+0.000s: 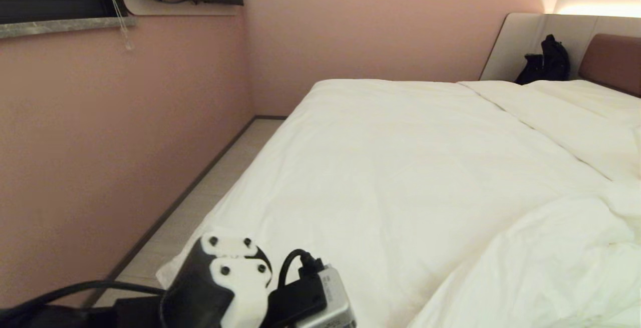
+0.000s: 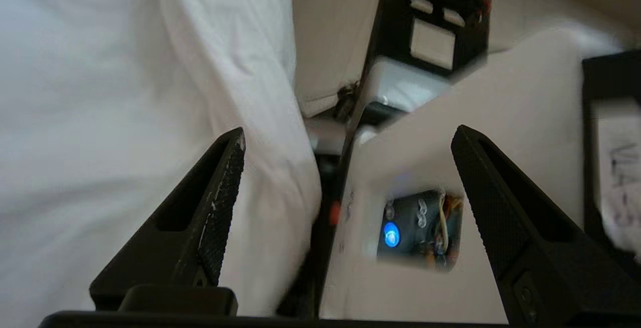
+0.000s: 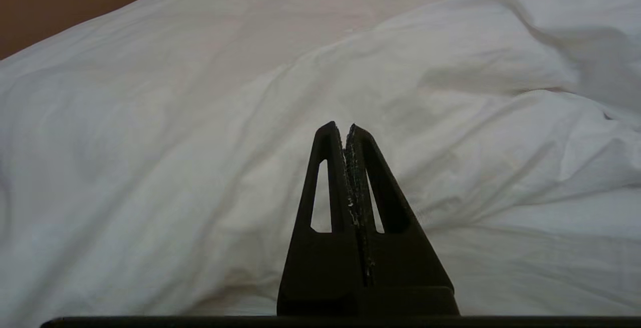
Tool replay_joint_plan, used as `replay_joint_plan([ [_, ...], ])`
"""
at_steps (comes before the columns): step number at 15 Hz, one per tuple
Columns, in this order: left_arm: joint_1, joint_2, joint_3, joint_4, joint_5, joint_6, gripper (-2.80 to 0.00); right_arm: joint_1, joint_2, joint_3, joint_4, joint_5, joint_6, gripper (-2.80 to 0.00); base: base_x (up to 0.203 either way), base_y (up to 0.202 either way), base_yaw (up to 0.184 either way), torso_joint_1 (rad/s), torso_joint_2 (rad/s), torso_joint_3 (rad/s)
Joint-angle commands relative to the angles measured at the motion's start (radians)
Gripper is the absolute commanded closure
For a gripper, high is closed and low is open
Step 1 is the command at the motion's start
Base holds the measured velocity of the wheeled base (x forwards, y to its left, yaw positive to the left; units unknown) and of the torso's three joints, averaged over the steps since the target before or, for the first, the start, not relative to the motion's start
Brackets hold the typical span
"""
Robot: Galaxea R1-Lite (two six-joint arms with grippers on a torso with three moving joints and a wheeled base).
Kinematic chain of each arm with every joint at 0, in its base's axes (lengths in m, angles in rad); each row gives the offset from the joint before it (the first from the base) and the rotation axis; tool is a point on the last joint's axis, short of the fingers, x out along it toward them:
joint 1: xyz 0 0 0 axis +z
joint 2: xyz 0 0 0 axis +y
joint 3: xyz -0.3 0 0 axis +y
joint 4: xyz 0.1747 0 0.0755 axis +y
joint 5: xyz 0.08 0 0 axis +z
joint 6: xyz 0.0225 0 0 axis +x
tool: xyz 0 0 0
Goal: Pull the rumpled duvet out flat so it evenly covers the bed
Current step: Flatten the corners of the folded blanket
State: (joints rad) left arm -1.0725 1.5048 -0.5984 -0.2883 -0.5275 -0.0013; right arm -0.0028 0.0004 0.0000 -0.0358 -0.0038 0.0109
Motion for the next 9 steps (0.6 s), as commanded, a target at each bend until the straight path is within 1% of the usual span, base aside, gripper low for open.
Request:
replay_joint_plan([
  [1, -0.009, -0.109, 0.008, 0.008, -0.021, -0.003, -2.8, 0.001, 0.0, 0.0, 0.001, -0.001, 0.0, 0.0, 0.0, 0.0, 0.0, 0.0, 0.0, 0.0],
  [2, 0.005, -0.116, 0.005, 0.005, -0.007, -0.035, -2.8, 0.001, 0.0, 0.0, 0.001, -0.001, 0.0, 0.0, 0.0, 0.0, 0.0, 0.0, 0.0, 0.0],
  [4, 0.036, -0.11, -0.01, -0.005, 0.089, -0.115, -2.8, 0.001, 0.0, 0.0, 0.001, -0.001, 0.0, 0.0, 0.0, 0.0, 0.0, 0.0, 0.0, 0.0],
  [5, 0.059, -0.101, -0.021, -0.014, 0.117, -0.146, -2.8, 0.001, 0.0, 0.0, 0.001, -0.001, 0.0, 0.0, 0.0, 0.0, 0.0, 0.0, 0.0, 0.0],
  [6, 0.102, -0.087, -0.032, -0.044, 0.148, -0.206, -2.8, 0.001, 0.0, 0.0, 0.001, -0.001, 0.0, 0.0, 0.0, 0.0, 0.0, 0.0, 0.0, 0.0],
  [7, 0.139, -0.076, -0.036, -0.088, 0.166, -0.263, -2.8, 0.001, 0.0, 0.0, 0.001, -0.001, 0.0, 0.0, 0.0, 0.0, 0.0, 0.0, 0.0, 0.0],
  [9, 0.209, -0.048, -0.036, -0.16, 0.215, -0.354, -2.8, 0.001, 0.0, 0.0, 0.001, -0.001, 0.0, 0.0, 0.0, 0.0, 0.0, 0.0, 0.0, 0.0],
])
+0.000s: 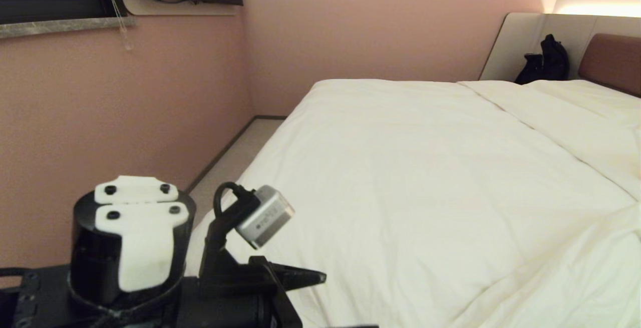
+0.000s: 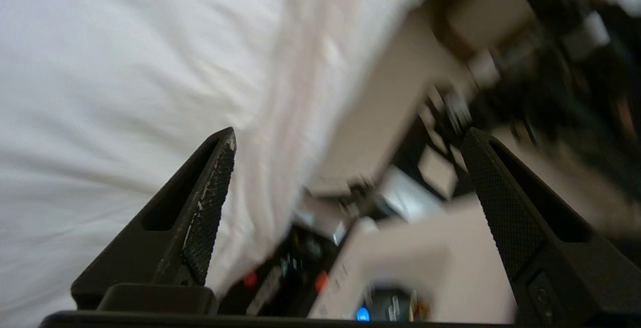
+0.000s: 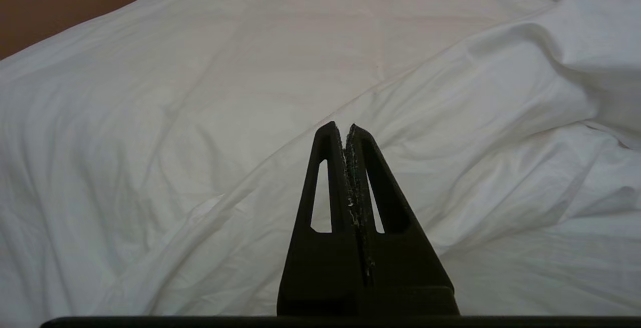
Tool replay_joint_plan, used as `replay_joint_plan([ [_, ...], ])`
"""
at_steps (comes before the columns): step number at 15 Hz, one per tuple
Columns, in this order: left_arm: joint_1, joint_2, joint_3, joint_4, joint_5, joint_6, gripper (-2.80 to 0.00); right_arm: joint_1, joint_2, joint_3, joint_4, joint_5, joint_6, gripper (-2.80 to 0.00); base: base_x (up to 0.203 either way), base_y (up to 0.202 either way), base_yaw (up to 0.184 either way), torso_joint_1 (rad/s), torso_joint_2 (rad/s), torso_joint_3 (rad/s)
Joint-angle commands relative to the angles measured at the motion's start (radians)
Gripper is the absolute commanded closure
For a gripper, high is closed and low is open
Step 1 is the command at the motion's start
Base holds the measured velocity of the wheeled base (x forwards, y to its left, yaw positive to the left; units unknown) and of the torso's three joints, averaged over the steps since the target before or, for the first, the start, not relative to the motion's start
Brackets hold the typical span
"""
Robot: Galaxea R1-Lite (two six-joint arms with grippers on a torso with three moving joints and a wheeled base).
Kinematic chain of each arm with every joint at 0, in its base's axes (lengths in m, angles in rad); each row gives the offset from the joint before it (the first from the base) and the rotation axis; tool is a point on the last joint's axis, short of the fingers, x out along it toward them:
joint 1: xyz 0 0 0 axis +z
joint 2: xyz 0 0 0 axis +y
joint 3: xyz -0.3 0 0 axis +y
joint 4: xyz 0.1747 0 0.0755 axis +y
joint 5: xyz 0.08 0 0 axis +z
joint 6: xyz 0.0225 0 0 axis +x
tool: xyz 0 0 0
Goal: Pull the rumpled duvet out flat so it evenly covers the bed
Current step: Flatten the corners of the folded blanket
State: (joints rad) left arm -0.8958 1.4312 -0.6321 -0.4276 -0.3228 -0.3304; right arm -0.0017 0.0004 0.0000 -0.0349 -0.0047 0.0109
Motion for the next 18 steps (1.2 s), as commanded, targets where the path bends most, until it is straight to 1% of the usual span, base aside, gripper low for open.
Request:
replay_joint_plan([
  [1, 0.068, 0.046, -0.005, -0.04, 0.041, -0.054, -2.8, 0.0, 0.0, 0.0, 0.0, 0.0, 0.0, 0.0, 0.0, 0.0, 0.0, 0.0, 0.0, 0.0],
  [3, 0.149, 0.082, -0.008, -0.074, 0.084, -0.083, -2.8, 0.0, 0.0, 0.0, 0.0, 0.0, 0.0, 0.0, 0.0, 0.0, 0.0, 0.0, 0.0, 0.0],
  [5, 0.238, 0.113, -0.012, -0.104, 0.12, -0.086, -2.8, 0.0, 0.0, 0.0, 0.0, 0.0, 0.0, 0.0, 0.0, 0.0, 0.0, 0.0, 0.0, 0.0],
  [7, 0.337, 0.15, -0.025, -0.125, 0.192, -0.082, -2.8, 0.0, 0.0, 0.0, 0.0, 0.0, 0.0, 0.0, 0.0, 0.0, 0.0, 0.0, 0.0, 0.0],
  [8, 0.384, 0.156, -0.032, -0.132, 0.212, -0.081, -2.8, 0.0, 0.0, 0.0, 0.0, 0.0, 0.0, 0.0, 0.0, 0.0, 0.0, 0.0, 0.0, 0.0],
  [11, 0.547, 0.151, -0.054, -0.14, 0.23, -0.06, -2.8, 0.0, 0.0, 0.0, 0.0, 0.0, 0.0, 0.0, 0.0, 0.0, 0.0, 0.0, 0.0, 0.0],
  [14, 0.69, 0.132, -0.061, -0.14, 0.235, 0.004, -2.8, 0.0, 0.0, 0.0, 0.0, 0.0, 0.0, 0.0, 0.0, 0.0, 0.0, 0.0, 0.0, 0.0],
  [15, 0.729, 0.122, -0.059, -0.137, 0.236, 0.022, 0.0, 0.0, 0.0, 0.0, 0.0, 0.0, 0.0, 0.0, 0.0, 0.0, 0.0, 0.0, 0.0, 0.0],
  [17, 0.797, 0.107, -0.049, -0.139, 0.243, 0.063, 0.0, 0.0, 0.0, 0.0, 0.0, 0.0, 0.0, 0.0, 0.0, 0.0, 0.0, 0.0, 0.0, 0.0],
  [18, 0.823, 0.095, -0.041, -0.14, 0.27, 0.078, 0.0, 0.0, 0.0, 0.0, 0.0, 0.0, 0.0, 0.0, 0.0, 0.0, 0.0, 0.0, 0.0, 0.0],
])
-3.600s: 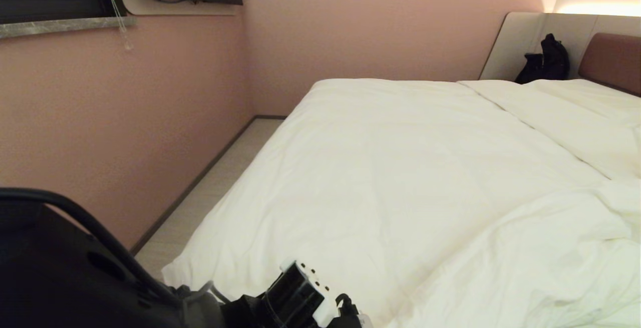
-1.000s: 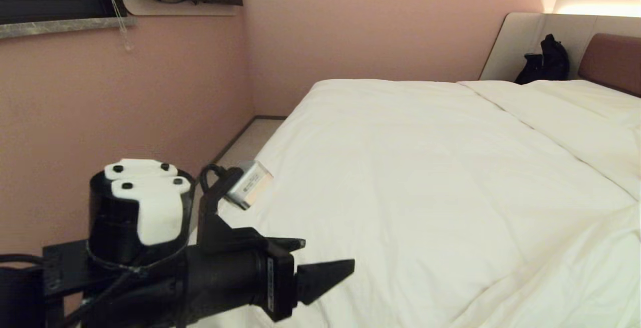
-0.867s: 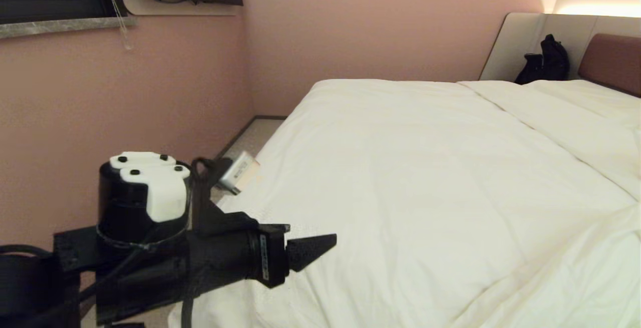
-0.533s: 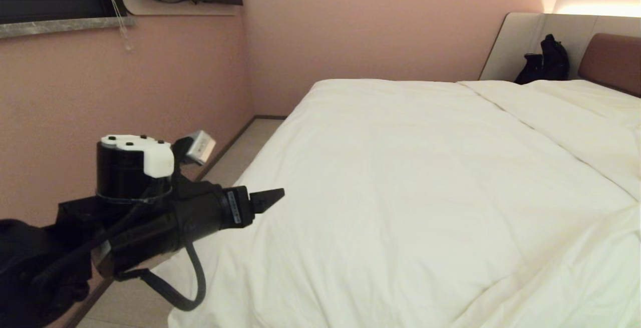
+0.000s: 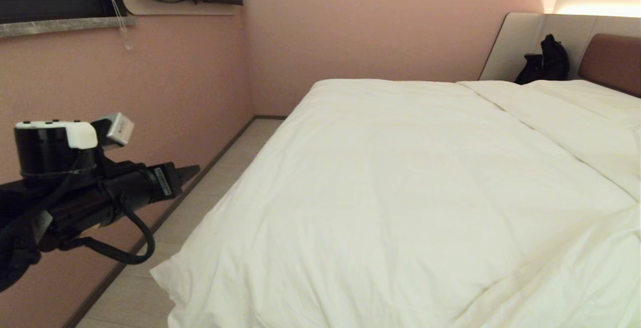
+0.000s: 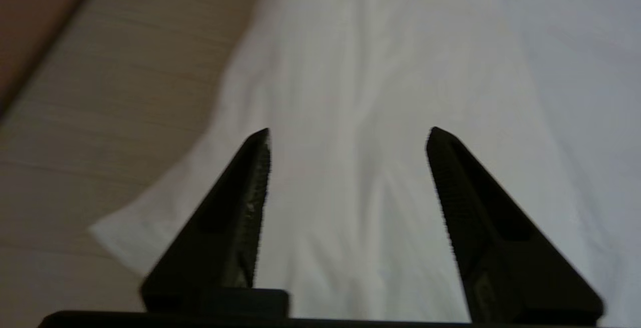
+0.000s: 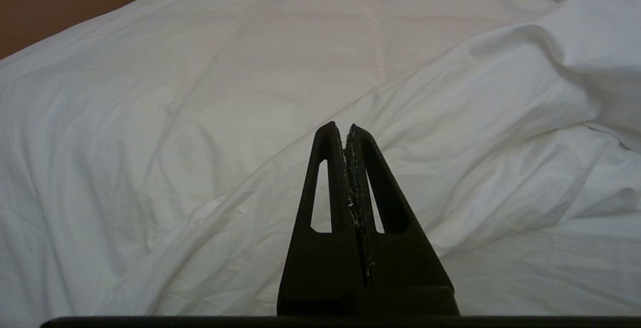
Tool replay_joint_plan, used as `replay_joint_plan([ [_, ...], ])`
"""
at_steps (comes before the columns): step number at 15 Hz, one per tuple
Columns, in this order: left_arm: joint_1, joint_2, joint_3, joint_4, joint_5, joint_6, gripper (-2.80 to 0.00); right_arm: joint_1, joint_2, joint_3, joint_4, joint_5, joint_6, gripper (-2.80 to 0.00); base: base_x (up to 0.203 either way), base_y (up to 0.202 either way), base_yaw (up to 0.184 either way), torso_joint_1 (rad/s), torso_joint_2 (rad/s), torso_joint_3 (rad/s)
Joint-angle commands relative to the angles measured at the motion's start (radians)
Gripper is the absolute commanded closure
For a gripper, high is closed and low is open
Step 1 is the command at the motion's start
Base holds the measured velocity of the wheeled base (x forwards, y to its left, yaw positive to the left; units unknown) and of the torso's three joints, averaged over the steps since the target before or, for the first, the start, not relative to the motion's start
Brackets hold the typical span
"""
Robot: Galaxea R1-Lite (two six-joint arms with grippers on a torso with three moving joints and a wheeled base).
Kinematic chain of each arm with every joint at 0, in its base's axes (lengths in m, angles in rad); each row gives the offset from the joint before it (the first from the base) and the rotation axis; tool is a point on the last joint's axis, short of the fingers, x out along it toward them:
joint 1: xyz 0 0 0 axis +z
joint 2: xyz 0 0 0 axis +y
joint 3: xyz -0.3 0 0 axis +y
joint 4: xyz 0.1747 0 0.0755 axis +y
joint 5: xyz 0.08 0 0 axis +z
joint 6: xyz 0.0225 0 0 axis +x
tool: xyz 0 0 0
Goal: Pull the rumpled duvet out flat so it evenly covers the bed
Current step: Hold the folded corner of the quilt
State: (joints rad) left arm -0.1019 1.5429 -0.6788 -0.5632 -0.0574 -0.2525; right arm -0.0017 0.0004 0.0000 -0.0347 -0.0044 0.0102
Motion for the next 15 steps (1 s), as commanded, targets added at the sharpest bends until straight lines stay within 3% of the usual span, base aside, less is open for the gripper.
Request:
replay_joint_plan([
  [1, 0.045, -0.021, 0.017, -0.005, 0.046, 0.006, 0.0, 0.0, 0.0, 0.0, -0.001, 0.0, 0.0, 0.0, 0.0, 0.0, 0.0, 0.0, 0.0, 0.0],
  [4, 0.097, -0.007, 0.058, 0.008, 0.074, 0.001, 0.0, 0.0, 0.0, 0.0, -0.001, 0.0, 0.0, 0.0, 0.0, 0.0, 0.0, 0.0, 0.0, 0.0],
  [8, 0.183, -0.009, 0.097, 0.049, 0.129, -0.064, 0.0, 0.0, 0.0, 0.0, -0.001, 0.0, 0.0, 0.0, 0.0, 0.0, 0.0, 0.0, 0.0, 0.0],
  [12, 0.212, -0.242, 0.148, 0.07, 0.124, -0.056, 0.0, 0.0, 0.0, 0.0, -0.001, 0.0, 0.0, 0.0, 0.0, 0.0, 0.0, 0.0, 0.0, 0.0],
  [15, 0.213, -0.471, 0.147, 0.205, 0.074, -0.021, 0.0, 0.0, 0.0, 0.0, -0.001, 0.0, 0.0, 0.0, 0.0, 0.0, 0.0, 0.0, 0.0, 0.0],
])
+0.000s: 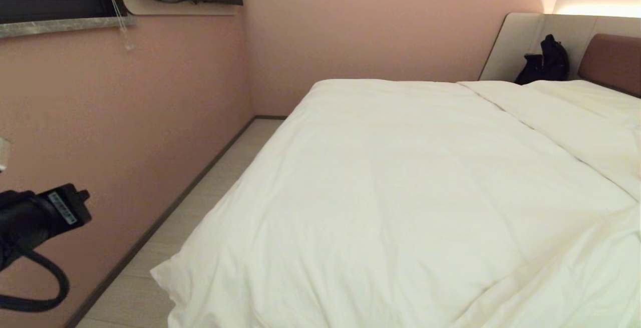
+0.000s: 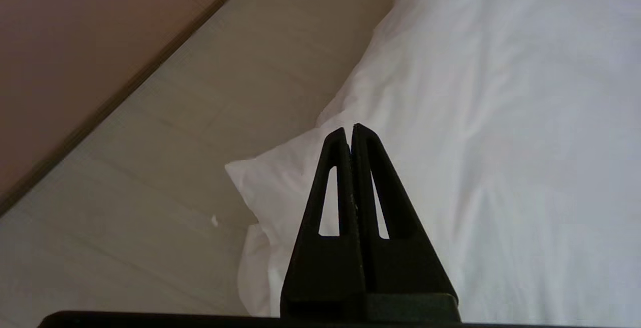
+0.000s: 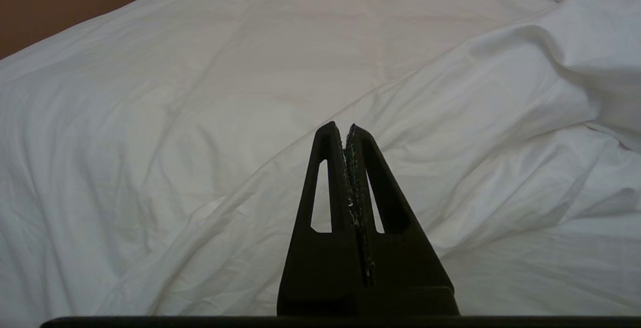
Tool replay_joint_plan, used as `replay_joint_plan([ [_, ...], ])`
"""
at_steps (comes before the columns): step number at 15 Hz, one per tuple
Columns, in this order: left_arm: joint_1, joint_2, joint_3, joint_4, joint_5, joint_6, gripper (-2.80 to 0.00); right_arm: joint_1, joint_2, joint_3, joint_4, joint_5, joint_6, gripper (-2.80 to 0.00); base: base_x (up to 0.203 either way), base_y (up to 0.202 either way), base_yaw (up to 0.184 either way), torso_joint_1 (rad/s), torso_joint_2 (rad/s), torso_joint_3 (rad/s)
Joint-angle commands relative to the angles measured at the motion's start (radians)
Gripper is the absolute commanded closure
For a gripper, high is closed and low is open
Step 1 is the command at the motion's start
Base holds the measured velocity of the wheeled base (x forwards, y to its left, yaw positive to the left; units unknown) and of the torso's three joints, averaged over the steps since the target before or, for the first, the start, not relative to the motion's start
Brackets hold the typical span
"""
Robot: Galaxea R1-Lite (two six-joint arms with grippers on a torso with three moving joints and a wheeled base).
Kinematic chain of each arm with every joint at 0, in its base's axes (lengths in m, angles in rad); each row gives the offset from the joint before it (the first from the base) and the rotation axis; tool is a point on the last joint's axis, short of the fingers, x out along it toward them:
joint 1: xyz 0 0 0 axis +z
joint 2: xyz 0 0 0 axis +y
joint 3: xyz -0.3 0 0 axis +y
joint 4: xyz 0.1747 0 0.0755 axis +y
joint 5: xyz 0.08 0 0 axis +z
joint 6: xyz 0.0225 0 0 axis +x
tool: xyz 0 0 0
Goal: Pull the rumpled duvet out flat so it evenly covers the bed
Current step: Hold the folded corner of the quilt
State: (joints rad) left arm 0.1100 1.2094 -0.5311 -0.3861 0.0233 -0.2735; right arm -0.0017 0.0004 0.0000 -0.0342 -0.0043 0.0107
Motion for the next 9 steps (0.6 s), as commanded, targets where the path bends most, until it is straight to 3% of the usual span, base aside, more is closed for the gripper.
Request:
replay_joint_plan([
  [1, 0.0, -0.205, -0.006, 0.093, -0.035, 0.01, 0.0, 0.0, 0.0, 0.0, -0.001, 0.0, 0.0, 0.0, 0.0, 0.0, 0.0, 0.0, 0.0, 0.0],
  [5, -0.001, -0.491, -0.029, 0.391, -0.125, 0.079, 0.0, 0.0, 0.0, 0.0, -0.001, 0.0, 0.0, 0.0, 0.0, 0.0, 0.0, 0.0, 0.0, 0.0],
  [9, 0.0, -0.688, -0.058, 0.601, -0.134, 0.187, 0.0, 0.0, 0.0, 0.0, -0.001, 0.0, 0.0, 0.0, 0.0, 0.0, 0.0, 0.0, 0.0, 0.0],
])
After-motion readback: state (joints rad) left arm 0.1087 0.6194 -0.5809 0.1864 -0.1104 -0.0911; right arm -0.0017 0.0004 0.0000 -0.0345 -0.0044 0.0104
